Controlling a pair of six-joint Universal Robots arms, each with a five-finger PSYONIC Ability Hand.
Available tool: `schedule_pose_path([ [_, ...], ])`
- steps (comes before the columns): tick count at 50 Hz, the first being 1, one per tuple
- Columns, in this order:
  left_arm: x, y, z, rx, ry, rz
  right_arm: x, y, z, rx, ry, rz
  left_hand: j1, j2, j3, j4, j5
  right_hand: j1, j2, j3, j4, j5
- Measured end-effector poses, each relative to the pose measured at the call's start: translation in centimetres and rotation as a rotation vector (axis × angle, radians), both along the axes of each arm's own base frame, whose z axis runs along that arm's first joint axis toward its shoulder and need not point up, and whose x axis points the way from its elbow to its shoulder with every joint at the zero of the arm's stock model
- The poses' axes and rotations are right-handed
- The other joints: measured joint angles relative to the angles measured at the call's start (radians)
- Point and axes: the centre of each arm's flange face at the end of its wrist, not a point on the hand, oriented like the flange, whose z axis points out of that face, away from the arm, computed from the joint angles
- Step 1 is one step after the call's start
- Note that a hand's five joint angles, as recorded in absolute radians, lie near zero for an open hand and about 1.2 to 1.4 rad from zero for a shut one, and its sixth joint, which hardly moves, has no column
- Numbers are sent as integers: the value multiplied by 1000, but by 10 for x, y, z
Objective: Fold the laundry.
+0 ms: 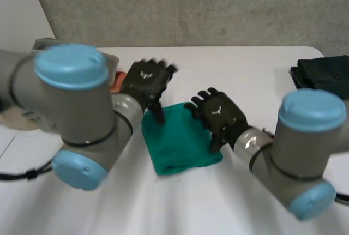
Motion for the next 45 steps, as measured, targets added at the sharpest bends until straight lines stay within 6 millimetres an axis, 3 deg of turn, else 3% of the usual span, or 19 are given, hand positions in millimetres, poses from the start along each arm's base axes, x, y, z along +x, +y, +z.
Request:
schedule_pose_path([
  [5,-10,9,20,-28,34,-202,-4,23,-18,-15,1,31,0,0,0,0,0,0,0,0,0,0],
  [12,-16,20,21,-8,34,-354,-2,33,-44,-19,21,55,0,0,0,0,0,5,5,7,6,6],
  [22,-17,20,14,12,24,-357,13,21,-65,-68,-4,65,0,0,0,0,0,181,176,195,187,186],
  [34,-16,17,13,13,24,-342,24,6,-70,-94,-23,68,0,0,0,0,0,342,349,351,346,305],
  [39,-16,16,14,12,27,-341,30,-1,-71,-104,-32,74,0,0,0,0,0,618,670,669,663,597],
  [41,-16,16,15,11,28,-341,32,-4,-70,-110,-37,74,0,0,0,0,0,792,905,902,902,847],
  [45,-15,15,16,7,30,-338,36,-11,-66,-127,-49,71,0,0,0,0,0,798,933,945,977,885],
])
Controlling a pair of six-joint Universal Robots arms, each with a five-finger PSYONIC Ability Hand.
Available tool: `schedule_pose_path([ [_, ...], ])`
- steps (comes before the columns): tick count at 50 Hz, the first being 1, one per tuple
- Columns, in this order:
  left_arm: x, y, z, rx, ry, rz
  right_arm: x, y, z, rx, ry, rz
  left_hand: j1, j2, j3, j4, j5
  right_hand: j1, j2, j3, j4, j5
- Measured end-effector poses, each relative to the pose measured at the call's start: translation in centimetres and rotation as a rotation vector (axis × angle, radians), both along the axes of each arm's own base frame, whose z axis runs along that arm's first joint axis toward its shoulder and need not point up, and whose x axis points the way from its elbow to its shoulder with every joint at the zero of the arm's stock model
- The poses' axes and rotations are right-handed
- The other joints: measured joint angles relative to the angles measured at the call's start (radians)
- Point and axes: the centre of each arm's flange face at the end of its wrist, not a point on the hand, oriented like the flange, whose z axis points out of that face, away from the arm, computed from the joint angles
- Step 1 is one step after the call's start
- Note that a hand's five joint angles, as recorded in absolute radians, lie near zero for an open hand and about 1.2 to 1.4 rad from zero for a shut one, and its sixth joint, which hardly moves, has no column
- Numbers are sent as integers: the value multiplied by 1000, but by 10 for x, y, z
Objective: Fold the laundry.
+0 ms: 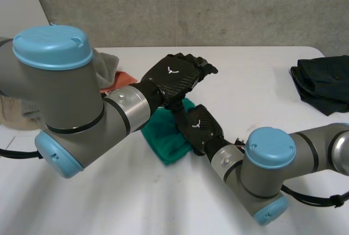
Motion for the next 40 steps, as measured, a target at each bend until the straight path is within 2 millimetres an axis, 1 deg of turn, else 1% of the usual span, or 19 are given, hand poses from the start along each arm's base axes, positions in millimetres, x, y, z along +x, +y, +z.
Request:
schedule_pose_path([
  [10,8,-14,9,-20,17,38,14,-24,30,-79,-92,-11,0,0,0,0,0,0,0,0,4,0],
  [11,10,-19,13,-32,26,49,17,-36,44,-114,-128,-20,0,0,0,0,0,0,0,0,4,0],
  [12,10,-20,14,-35,29,51,17,-40,49,-125,-140,-26,0,0,0,0,0,-1,0,0,5,0],
  [15,11,-24,21,-52,41,59,13,-66,72,-186,-196,-66,0,0,0,0,0,-1,0,0,5,0],
  [16,11,-25,24,-60,47,61,7,-82,85,-220,-229,-92,0,0,0,0,0,-1,0,0,5,0],
  [17,12,-25,26,-66,51,62,4,-89,91,-235,-245,-103,0,0,0,0,0,-1,0,0,5,0],
  [18,12,-26,29,-73,56,63,-3,-105,105,-273,-286,-130,0,0,0,0,0,-1,0,0,6,0],
  [19,12,-26,31,-77,59,64,-6,-111,111,-288,-302,-139,0,0,0,0,0,-1,0,0,6,0],
  [21,12,-27,36,-91,68,65,-26,-141,136,-363,-385,-187,0,0,0,0,0,-1,0,8,7,0],
  [23,12,-27,39,-99,74,65,-41,-159,151,-411,-433,-217,0,0,0,0,0,-1,0,11,8,0],
  [24,12,-27,42,-105,78,65,-57,-176,162,-452,-468,-244,0,0,0,0,0,-1,0,11,8,0],
  [26,12,-27,44,-109,81,65,-74,-191,171,-490,-496,-271,0,0,0,0,0,-1,0,11,8,0],
  [27,11,-27,45,-113,84,64,-92,-207,178,-525,-516,-301,0,0,0,0,0,-1,0,11,8,0],
  [30,11,-26,46,-115,86,63,-137,-241,182,-583,-527,-369,0,0,0,0,0,-1,0,11,8,0],
  [31,11,-26,46,-115,86,62,-141,-243,181,-586,-527,-375,0,0,0,0,0,-1,0,11,8,0],
  [33,11,-25,46,-114,85,61,-176,-268,170,-600,-506,-418,0,0,0,0,0,-1,0,11,8,9],
  [35,10,-25,45,-112,83,60,-196,-283,157,-593,-484,-434,0,0,0,0,0,-1,0,11,8,15],
  [36,10,-25,43,-109,81,59,-210,-292,145,-582,-466,-441,0,0,0,0,0,-1,0,11,8,15],
  [40,9,-24,40,-100,74,57,-249,-312,102,-521,-412,-450,0,0,0,0,0,-1,0,11,8,15],
])
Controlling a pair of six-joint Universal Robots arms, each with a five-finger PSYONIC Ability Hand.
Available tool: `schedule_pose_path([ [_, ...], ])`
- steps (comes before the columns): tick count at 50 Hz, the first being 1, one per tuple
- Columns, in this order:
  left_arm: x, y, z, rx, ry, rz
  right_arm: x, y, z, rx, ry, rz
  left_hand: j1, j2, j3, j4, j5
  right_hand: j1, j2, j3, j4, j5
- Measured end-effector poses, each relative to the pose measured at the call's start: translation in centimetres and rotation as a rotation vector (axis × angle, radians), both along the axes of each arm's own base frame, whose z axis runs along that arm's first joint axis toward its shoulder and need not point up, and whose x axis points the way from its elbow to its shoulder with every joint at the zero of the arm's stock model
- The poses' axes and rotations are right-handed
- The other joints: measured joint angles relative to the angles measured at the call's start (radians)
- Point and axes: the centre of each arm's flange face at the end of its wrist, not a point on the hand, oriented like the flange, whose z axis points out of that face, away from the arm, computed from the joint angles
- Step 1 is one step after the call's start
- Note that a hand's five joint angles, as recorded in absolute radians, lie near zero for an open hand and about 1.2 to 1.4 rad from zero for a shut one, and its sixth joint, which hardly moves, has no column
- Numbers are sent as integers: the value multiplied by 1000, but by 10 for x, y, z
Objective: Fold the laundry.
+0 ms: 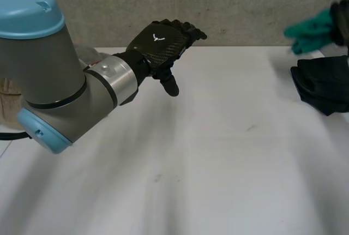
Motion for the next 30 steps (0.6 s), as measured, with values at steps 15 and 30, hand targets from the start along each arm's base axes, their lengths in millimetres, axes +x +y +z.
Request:
schedule_pose_path([
  [15,-4,4,-10,24,-17,-7,-106,4,-136,289,49,-7,0,0,0,0,0,0,0,0,1,28],
  [30,-6,10,-9,24,-17,-16,-110,23,-89,325,22,-47,0,0,0,0,0,-795,-933,-955,-981,-900],
])
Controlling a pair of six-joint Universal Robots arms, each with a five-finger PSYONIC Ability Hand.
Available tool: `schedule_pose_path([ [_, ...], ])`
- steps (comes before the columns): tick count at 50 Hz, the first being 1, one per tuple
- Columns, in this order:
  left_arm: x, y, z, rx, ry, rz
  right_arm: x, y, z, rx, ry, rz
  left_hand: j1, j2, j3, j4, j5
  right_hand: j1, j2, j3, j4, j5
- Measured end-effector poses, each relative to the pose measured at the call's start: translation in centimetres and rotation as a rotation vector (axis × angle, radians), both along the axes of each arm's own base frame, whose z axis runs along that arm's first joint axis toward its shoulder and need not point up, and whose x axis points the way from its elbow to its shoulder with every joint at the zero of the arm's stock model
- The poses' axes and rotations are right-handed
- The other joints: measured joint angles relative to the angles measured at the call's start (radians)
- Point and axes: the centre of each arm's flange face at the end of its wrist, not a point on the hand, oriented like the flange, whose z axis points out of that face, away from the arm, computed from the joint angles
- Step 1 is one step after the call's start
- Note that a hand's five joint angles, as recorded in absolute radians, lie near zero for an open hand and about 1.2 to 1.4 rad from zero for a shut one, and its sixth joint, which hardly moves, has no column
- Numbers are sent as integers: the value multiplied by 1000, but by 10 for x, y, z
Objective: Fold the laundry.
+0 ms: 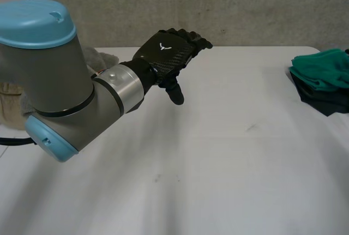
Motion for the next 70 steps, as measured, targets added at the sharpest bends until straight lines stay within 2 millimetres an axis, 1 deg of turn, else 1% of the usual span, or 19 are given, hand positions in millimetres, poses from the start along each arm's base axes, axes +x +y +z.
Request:
schedule_pose_path([
  [9,-1,6,5,-8,8,-12,-20,25,43,86,-52,-111,0,0,0,0,0,0,0,-1,-4,0],
  [17,0,18,18,-17,35,-27,-77,54,75,205,-98,-357,0,0,0,0,0,0,-1,-1,-4,0],
  [20,2,22,27,-24,59,-31,-105,66,98,200,-34,-521,0,0,0,0,0,0,-1,-1,-4,0],
  [24,5,27,46,-56,107,-30,-115,72,132,118,79,-640,0,0,0,0,0,0,-1,-1,-4,0],
  [28,11,27,71,-116,169,4,-90,69,166,-24,150,-634,0,0,0,0,0,0,-1,-1,-4,0],
  [32,24,20,96,-194,223,115,-31,74,201,-190,171,-512,1,0,0,0,0,0,-1,-1,-4,0],
  [35,42,4,106,-253,217,256,18,86,212,-266,174,-375,0,0,0,0,0,0,-1,-1,-4,0],
  [40,81,-35,100,-349,59,521,98,116,194,-254,181,-112,0,0,0,0,0,0,-1,-1,-4,0],
  [45,111,-86,61,-406,-198,682,170,157,148,-108,192,139,0,0,0,0,0,0,-1,-1,-4,0],
  [50,143,-149,7,-421,-359,758,203,190,111,27,232,252,0,0,0,0,0,0,-1,-1,-4,0],
  [55,171,-205,-48,-409,-417,752,213,208,83,117,296,289,33,21,15,23,16,0,-1,-1,-4,0],
  [57,178,-221,-69,-398,-426,738,214,212,75,140,317,292,112,77,71,84,73,0,-1,-1,-4,0],
  [58,181,-228,-79,-391,-429,732,213,214,71,151,327,292,274,227,207,223,207,0,-1,-1,-4,0],
  [59,181,-228,-79,-391,-429,732,213,214,71,151,327,292,274,227,207,223,207,0,-1,-1,-4,0],
  [61,186,-241,-98,-377,-431,720,212,216,63,171,340,289,613,541,509,527,501,0,-1,-1,-4,0],
  [62,186,-243,-102,-374,-430,717,211,216,62,176,342,288,860,774,760,761,721,0,-1,-1,-4,0],
  [64,183,-246,-107,-370,-425,710,210,216,59,184,345,285,957,932,914,937,883,0,-1,-1,-4,0],
  [67,174,-243,-103,-375,-404,696,209,215,57,189,344,281,957,976,951,990,898,0,-1,-1,-4,0],
  [70,157,-230,-78,-402,-344,678,208,214,58,186,340,278,957,977,953,992,898,0,-1,-1,-4,0],
])
